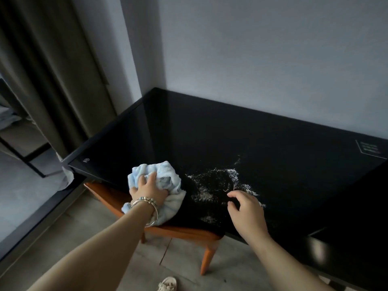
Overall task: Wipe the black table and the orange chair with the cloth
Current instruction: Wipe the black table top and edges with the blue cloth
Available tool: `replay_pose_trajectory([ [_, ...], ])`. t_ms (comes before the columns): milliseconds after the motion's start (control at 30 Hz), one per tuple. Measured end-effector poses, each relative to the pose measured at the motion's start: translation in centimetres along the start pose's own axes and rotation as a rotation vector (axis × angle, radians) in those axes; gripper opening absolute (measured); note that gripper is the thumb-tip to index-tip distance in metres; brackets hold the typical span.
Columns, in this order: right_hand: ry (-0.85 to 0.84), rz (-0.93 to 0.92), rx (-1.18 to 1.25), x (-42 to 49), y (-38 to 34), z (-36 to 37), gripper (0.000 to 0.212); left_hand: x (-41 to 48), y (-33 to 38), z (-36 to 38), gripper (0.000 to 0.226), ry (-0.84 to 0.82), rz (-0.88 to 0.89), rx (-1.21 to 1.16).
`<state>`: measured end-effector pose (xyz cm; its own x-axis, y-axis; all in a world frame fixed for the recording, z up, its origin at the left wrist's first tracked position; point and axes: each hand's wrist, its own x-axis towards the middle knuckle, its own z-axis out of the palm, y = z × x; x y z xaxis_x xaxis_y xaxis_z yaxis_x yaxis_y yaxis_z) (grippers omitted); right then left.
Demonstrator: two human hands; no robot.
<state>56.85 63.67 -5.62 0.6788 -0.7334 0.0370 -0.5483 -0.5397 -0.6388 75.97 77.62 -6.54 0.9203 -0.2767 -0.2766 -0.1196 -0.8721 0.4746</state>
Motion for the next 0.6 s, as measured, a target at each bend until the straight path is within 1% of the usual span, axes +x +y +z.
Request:
replay_pose_trajectory([
  [33,0.011,0.013,-0.003,-0.1,0.5,-0.3,0.025,-0.5,0.6,1.0,0.066,0.028,-0.015,-0.011],
  [67,0.017,0.033,-0.005,-0.3,1.0,-0.7,0.025,-1.2,1.1,1.8,0.065,0.020,-0.012,-0.013],
  [133,0.025,0.063,-0.011,-0.4,2.0,-1.4,0.025,-2.8,2.1,3.5,0.062,-0.053,0.063,0.026],
  [200,0.029,0.080,-0.027,-0.2,2.7,-1.7,0.025,-4.5,3.7,4.6,0.063,-0.123,0.177,0.059],
  [233,0.030,0.087,-0.038,-0.2,3.0,-1.8,0.025,-5.2,4.6,5.1,0.064,-0.168,0.222,0.054],
  [300,0.042,0.100,-0.053,0.0,3.5,-2.0,0.027,-6.1,6.3,5.0,0.066,-0.225,0.250,-0.040],
  [367,0.049,0.105,-0.050,0.1,3.9,-2.3,0.027,-5.8,7.0,4.4,0.066,-0.159,0.273,-0.103],
  [433,0.041,0.119,-0.049,0.1,4.4,-2.7,0.027,-4.9,6.3,4.0,0.067,-0.080,0.272,-0.045],
  [500,0.040,0.139,-0.056,-0.1,4.7,-2.6,0.026,-5.1,5.7,4.4,0.066,-0.095,0.177,-0.003],
  [533,0.045,0.147,-0.052,-0.3,4.7,-2.5,0.026,-5.6,5.6,5.0,0.065,-0.100,0.161,0.026],
  [600,0.057,0.157,-0.044,-0.4,4.8,-2.1,0.026,-6.8,6.2,6.2,0.064,-0.100,0.207,0.089],
])
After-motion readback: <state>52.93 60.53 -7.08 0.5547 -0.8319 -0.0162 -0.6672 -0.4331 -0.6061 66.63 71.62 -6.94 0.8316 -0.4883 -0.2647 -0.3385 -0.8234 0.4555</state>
